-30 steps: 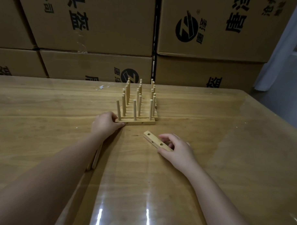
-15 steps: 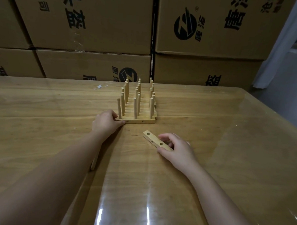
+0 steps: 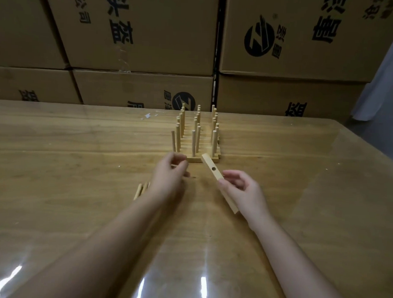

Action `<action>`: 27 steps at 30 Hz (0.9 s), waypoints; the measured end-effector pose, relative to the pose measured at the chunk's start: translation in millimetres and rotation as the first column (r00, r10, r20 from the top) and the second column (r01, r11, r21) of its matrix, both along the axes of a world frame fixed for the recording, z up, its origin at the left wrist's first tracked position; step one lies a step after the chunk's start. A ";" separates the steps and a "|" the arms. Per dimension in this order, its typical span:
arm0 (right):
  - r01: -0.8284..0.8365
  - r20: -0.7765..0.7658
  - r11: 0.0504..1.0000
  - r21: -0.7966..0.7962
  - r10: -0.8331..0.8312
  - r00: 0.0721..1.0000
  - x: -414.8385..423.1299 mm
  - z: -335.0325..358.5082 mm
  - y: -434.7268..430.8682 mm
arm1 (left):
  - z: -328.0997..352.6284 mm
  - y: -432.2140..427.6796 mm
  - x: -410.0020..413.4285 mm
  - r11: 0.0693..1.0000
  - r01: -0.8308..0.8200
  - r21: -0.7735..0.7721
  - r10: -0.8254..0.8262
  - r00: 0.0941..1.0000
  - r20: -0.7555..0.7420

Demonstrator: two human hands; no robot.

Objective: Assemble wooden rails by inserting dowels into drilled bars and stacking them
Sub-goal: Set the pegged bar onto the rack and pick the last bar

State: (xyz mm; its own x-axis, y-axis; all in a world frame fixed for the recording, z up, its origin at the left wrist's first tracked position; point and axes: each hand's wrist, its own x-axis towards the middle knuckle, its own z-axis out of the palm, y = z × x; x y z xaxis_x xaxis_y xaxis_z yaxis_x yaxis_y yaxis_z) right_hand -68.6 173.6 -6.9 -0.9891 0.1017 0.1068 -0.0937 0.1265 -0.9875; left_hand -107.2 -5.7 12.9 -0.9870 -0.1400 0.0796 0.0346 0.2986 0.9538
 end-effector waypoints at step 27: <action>-0.150 0.084 0.971 -0.185 0.168 0.982 8.6 -8.7 -22.4 | -4.5 -50.3 44.7 0.926 -0.281 0.251 0.309 0.948 -0.079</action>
State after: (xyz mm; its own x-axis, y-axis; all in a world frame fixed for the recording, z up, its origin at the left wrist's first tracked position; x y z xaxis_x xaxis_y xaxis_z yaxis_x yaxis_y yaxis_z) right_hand -60.1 151.3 -15.6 -0.9988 -0.0489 0.0023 0.0007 -0.0599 -0.9982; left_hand -62.5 -56.0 8.4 -0.8841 -0.4519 0.1192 0.0923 0.0812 0.9924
